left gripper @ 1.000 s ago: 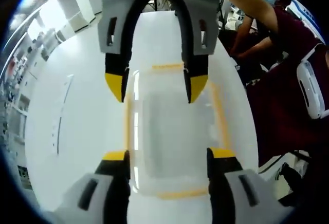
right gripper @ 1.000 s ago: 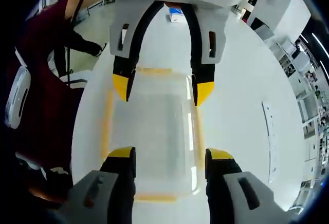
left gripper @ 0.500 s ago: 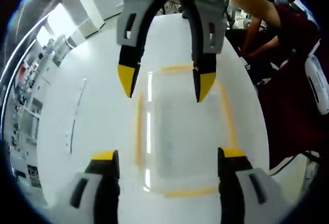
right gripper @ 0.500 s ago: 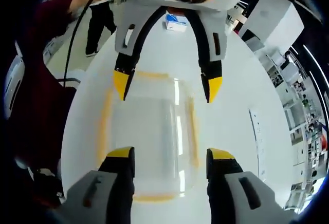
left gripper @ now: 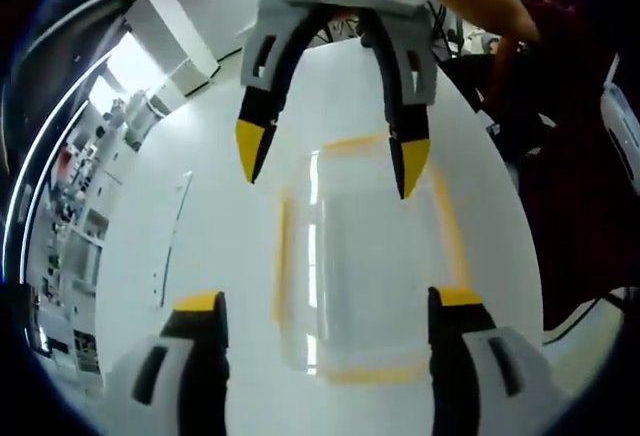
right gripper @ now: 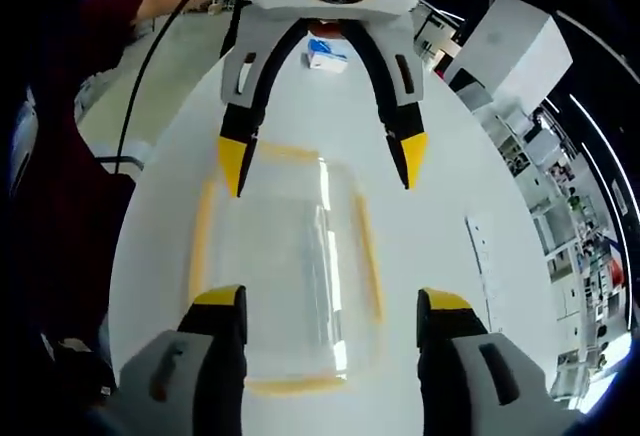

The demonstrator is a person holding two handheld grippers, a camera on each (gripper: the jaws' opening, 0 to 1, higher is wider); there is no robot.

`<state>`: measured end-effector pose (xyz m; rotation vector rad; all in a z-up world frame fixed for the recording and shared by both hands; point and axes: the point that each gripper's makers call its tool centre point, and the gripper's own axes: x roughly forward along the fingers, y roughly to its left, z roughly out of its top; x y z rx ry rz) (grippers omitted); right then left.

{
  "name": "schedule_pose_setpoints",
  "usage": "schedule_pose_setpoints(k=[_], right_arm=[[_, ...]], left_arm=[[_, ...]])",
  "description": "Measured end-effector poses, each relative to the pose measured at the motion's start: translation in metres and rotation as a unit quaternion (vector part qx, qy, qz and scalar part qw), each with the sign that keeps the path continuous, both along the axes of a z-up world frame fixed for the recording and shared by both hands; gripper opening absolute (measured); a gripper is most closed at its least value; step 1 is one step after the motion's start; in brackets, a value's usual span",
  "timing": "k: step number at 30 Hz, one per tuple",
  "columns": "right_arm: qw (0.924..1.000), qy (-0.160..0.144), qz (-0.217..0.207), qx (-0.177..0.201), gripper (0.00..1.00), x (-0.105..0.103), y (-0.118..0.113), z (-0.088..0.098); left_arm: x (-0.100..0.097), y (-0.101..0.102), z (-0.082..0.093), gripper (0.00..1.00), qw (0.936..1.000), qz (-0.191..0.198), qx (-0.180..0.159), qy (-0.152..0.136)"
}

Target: Snap each plastic latch of the storage box into its locked position after aligning the lid with the box until every specified latch is closed and the lid sits flush.

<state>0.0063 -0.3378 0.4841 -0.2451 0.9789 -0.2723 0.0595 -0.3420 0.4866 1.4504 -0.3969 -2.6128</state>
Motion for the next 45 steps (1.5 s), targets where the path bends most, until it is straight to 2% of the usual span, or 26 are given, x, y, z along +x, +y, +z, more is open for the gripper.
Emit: schedule_pose_setpoints(k=[3, 12, 17, 22, 24, 28, 32, 35, 42, 45], right_arm=[[0.9999, -0.007, -0.007, -0.009, 0.74, 0.000, -0.001, 0.001], [0.9978, -0.032, -0.027, -0.052, 0.83, -0.003, -0.006, 0.009], [0.9959, -0.054, -0.047, -0.056, 0.84, -0.007, -0.006, 0.010], [0.9915, -0.083, -0.059, -0.081, 0.89, -0.011, -0.007, 0.014], [0.9890, -0.092, -0.066, -0.096, 0.91, -0.013, -0.008, 0.016], [0.9860, -0.107, -0.073, -0.106, 0.90, -0.015, -0.007, 0.016], [0.9811, -0.118, -0.087, -0.126, 0.96, -0.018, -0.010, 0.020], [0.9775, -0.129, -0.096, -0.136, 0.98, -0.021, -0.010, 0.021], [0.9682, -0.159, -0.117, -0.154, 0.99, -0.026, -0.009, 0.023], [0.9659, -0.166, -0.121, -0.157, 1.00, -0.027, -0.009, 0.023]], left_arm=[[0.000, -0.003, 0.002, 0.83, 1.0000, 0.001, -0.007, 0.004], [0.002, -0.010, 0.013, 0.89, 0.9977, 0.004, -0.058, 0.037], [0.003, -0.012, 0.018, 0.93, 0.9952, 0.004, -0.076, 0.061], [0.005, -0.015, 0.024, 0.99, 0.9908, 0.009, -0.101, 0.089], [0.006, -0.014, 0.025, 1.00, 0.9896, 0.011, -0.108, 0.095], [0.007, -0.011, 0.027, 1.00, 0.9868, 0.012, -0.119, 0.109], [0.009, -0.010, 0.028, 1.00, 0.9835, 0.018, -0.130, 0.125], [0.010, -0.009, 0.029, 1.00, 0.9816, 0.023, -0.133, 0.135], [0.021, -0.009, 0.029, 1.00, 0.9716, 0.057, -0.134, 0.187], [0.024, -0.008, 0.030, 1.00, 0.9696, 0.064, -0.134, 0.194]])
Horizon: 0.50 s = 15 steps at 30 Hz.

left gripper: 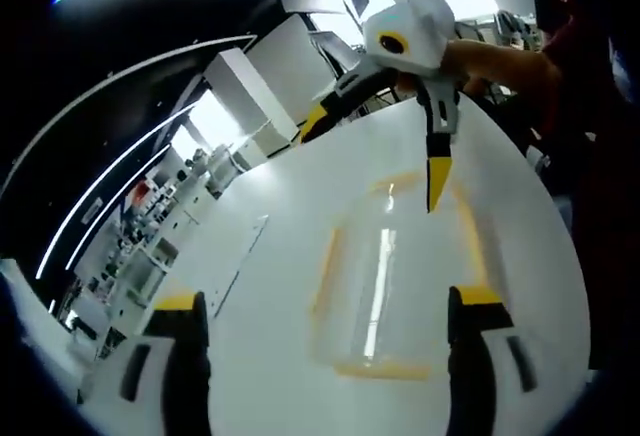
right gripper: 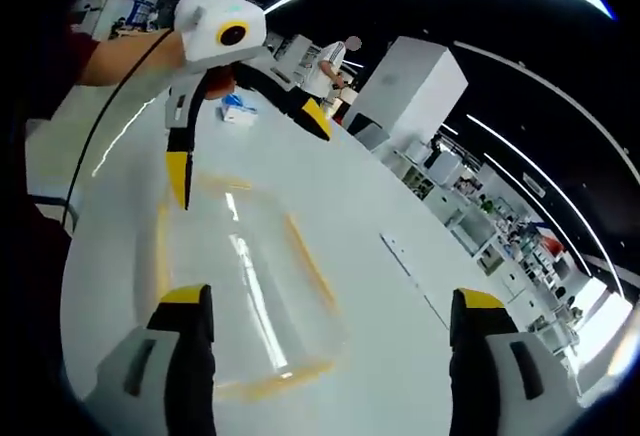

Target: Snap each plastic latch of the storage box into its locked position after aligning the lid with the box until every specified latch is closed and the lid sits flush.

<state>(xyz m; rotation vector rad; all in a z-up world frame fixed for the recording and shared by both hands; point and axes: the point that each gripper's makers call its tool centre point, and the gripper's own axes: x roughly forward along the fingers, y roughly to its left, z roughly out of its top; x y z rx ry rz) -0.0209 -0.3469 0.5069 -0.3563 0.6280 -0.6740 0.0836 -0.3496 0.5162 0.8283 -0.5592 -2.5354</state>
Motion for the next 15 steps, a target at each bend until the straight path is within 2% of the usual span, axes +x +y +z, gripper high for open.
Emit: schedule_pose_setpoints(k=[6, 10, 15], right_arm=[[0.9996, -0.008, -0.014, -0.022, 1.00, -0.001, 0.003, 0.004], [0.9994, -0.010, -0.017, -0.027, 1.00, -0.002, 0.003, 0.004], [0.9983, -0.032, -0.039, -0.031, 1.00, -0.007, 0.003, 0.004]], left_arm=[[0.006, 0.005, 0.002, 1.00, 0.9996, 0.017, -0.007, 0.022], [0.007, 0.005, 0.002, 1.00, 0.9994, 0.018, -0.008, 0.027], [0.013, 0.004, 0.000, 1.00, 0.9975, 0.037, 0.001, 0.060]])
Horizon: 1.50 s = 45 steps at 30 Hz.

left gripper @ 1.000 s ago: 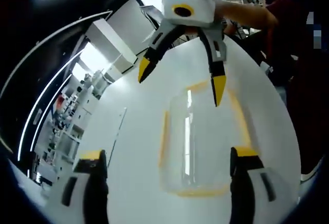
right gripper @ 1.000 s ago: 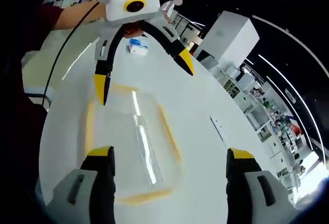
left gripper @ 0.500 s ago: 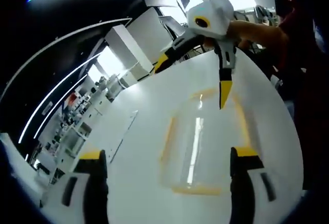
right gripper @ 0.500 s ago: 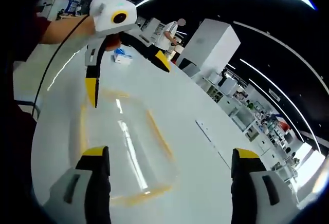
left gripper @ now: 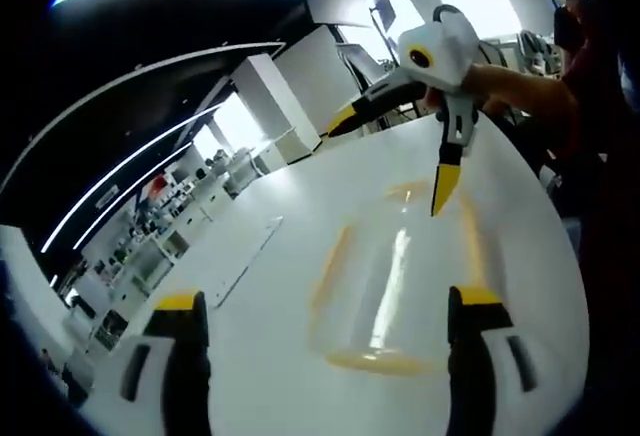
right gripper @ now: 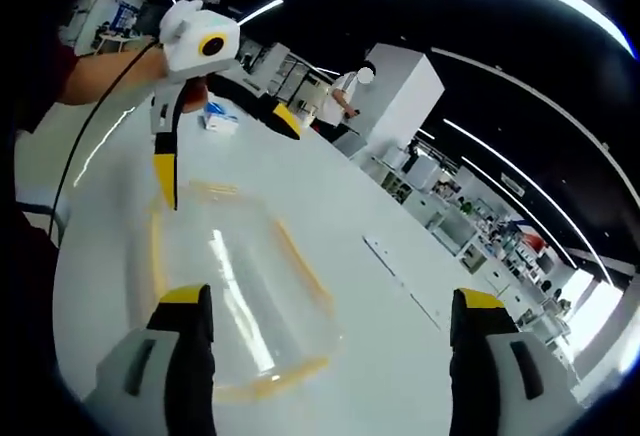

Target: Snap each plastic latch of the storage box into its locked position after aligning the lid with the box until every specified latch is closed and the lid sits flush.

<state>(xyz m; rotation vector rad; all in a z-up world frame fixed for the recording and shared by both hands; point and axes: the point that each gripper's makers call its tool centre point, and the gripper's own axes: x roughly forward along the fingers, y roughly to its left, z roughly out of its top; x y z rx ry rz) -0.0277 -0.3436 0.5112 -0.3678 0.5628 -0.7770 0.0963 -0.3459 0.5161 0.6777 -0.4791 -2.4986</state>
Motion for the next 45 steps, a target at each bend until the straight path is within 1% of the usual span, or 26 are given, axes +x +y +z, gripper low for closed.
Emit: schedule_pose_setpoints(k=[7, 9, 15, 16, 18, 20, 21, 24, 26, 29, 35, 39, 42, 43, 45], right_arm=[[0.9997, -0.019, -0.018, 0.003, 1.00, -0.005, -0.002, 0.000], [0.9995, -0.025, -0.021, -0.003, 1.00, -0.005, -0.002, 0.000], [0.9986, -0.044, -0.029, -0.001, 1.00, -0.008, -0.004, -0.001], [0.9982, -0.052, -0.030, 0.002, 1.00, -0.009, -0.004, -0.002], [0.9979, -0.059, -0.029, 0.004, 1.00, -0.009, -0.004, -0.003], [0.9965, -0.076, -0.032, 0.012, 1.00, -0.008, -0.003, -0.006], [0.9962, -0.079, -0.033, 0.013, 1.00, -0.009, -0.003, -0.006], [0.9956, -0.085, -0.036, 0.014, 1.00, -0.009, -0.002, -0.007], [0.9954, -0.087, -0.038, 0.013, 1.00, -0.009, -0.003, -0.006], [0.9956, -0.085, -0.037, 0.009, 1.00, -0.008, -0.003, -0.005], [0.9944, -0.094, -0.041, 0.024, 1.00, -0.009, -0.002, -0.008], [0.9942, -0.096, -0.043, 0.022, 1.00, -0.011, -0.001, -0.007], [0.9914, -0.121, -0.036, 0.035, 1.00, -0.010, 0.002, -0.004], [0.9908, -0.125, -0.036, 0.037, 1.00, -0.011, 0.002, -0.003], [0.9903, -0.129, -0.035, 0.037, 1.00, -0.011, 0.003, -0.002]], left_arm=[[0.005, 0.000, -0.001, 1.00, 0.9994, 0.020, 0.007, 0.027], [0.008, -0.001, -0.003, 1.00, 0.9985, 0.038, 0.017, 0.034], [0.010, 0.000, -0.004, 1.00, 0.9976, 0.043, 0.016, 0.052], [0.010, 0.000, -0.004, 1.00, 0.9972, 0.046, 0.016, 0.056], [0.010, 0.000, -0.005, 0.99, 0.9966, 0.050, 0.020, 0.062], [0.011, 0.000, -0.006, 0.99, 0.9959, 0.053, 0.023, 0.069], [0.011, 0.001, -0.007, 0.99, 0.9958, 0.050, 0.026, 0.072], [0.013, 0.000, -0.008, 1.00, 0.9951, 0.057, 0.031, 0.075], [0.015, -0.003, -0.009, 1.00, 0.9939, 0.069, 0.036, 0.079], [0.016, -0.003, -0.010, 1.00, 0.9934, 0.069, 0.042, 0.081], [0.022, -0.005, -0.010, 1.00, 0.9928, 0.081, 0.040, 0.079], [0.021, -0.002, -0.009, 1.00, 0.9926, 0.075, 0.042, 0.085], [0.020, 0.001, -0.006, 1.00, 0.9921, 0.073, 0.043, 0.093], [0.019, 0.003, -0.004, 1.00, 0.9921, 0.069, 0.043, 0.096], [0.019, 0.004, 0.002, 1.00, 0.9903, 0.072, 0.044, 0.111]])
